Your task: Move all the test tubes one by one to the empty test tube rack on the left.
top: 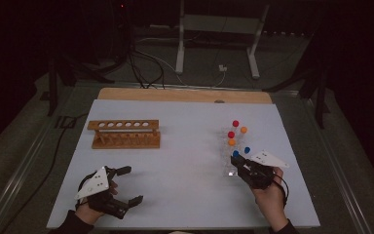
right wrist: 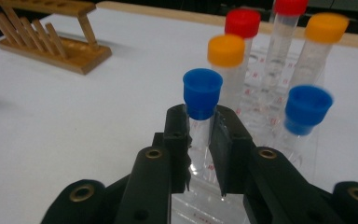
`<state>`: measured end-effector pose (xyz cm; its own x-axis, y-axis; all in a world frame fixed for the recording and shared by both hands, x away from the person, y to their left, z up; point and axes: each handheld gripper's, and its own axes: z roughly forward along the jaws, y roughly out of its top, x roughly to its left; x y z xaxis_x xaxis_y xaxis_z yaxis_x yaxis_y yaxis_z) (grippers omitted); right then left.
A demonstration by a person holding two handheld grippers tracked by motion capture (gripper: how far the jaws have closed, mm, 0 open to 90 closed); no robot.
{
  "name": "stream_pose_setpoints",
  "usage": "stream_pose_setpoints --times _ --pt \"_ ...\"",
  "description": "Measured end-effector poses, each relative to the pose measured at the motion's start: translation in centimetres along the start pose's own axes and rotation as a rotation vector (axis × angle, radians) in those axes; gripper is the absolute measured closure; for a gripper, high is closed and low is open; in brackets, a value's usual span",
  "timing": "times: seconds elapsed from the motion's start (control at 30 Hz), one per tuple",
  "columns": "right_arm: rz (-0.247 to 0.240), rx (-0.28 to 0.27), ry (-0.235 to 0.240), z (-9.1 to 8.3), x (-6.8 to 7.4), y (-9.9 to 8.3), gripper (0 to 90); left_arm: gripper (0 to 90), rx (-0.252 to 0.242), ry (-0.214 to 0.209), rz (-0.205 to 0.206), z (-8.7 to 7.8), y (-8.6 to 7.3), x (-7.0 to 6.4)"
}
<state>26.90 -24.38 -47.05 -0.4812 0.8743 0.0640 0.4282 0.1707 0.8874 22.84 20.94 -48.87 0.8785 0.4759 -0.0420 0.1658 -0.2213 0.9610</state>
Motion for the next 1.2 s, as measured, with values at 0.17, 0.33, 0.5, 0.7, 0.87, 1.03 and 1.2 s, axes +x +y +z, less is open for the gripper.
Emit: stream_pose_setpoints --times 0.17,0.33,0.5,0.7,0.87,1.03,1.2 --pt "-0.005 -0.032 0.001 -0.7 0.2 0.5 77.0 0.5 0.010 0.005 0.004 0.0 0.0 0.0" --pt "-0.040 -0.077 -0.011 -1.8 0.7 1.4 76.9 0.5 0.014 0.001 0.002 0.1 0.0 -0.1" --pt "-0.094 -0.137 -0.029 -2.8 1.4 2.4 77.0 0.5 0.010 -0.014 -0.026 0.1 0.2 -0.1" --pt "-0.127 -0.176 -0.025 -3.2 2.3 3.3 76.9 0.5 0.018 -0.047 -0.022 0.8 0.6 -0.5" --pt "-0.146 -0.164 0.058 -2.7 3.3 3.6 76.8 0.5 0.018 -0.087 -0.056 1.8 1.0 -0.5" --pt "-0.198 -0.124 0.134 -1.6 4.7 3.3 76.9 1.5 0.017 -0.109 -0.090 2.8 1.9 -0.4" --pt "-0.206 -0.091 0.197 -0.5 5.7 3.0 76.9 1.4 0.036 -0.129 -0.105 4.2 3.3 -0.6"
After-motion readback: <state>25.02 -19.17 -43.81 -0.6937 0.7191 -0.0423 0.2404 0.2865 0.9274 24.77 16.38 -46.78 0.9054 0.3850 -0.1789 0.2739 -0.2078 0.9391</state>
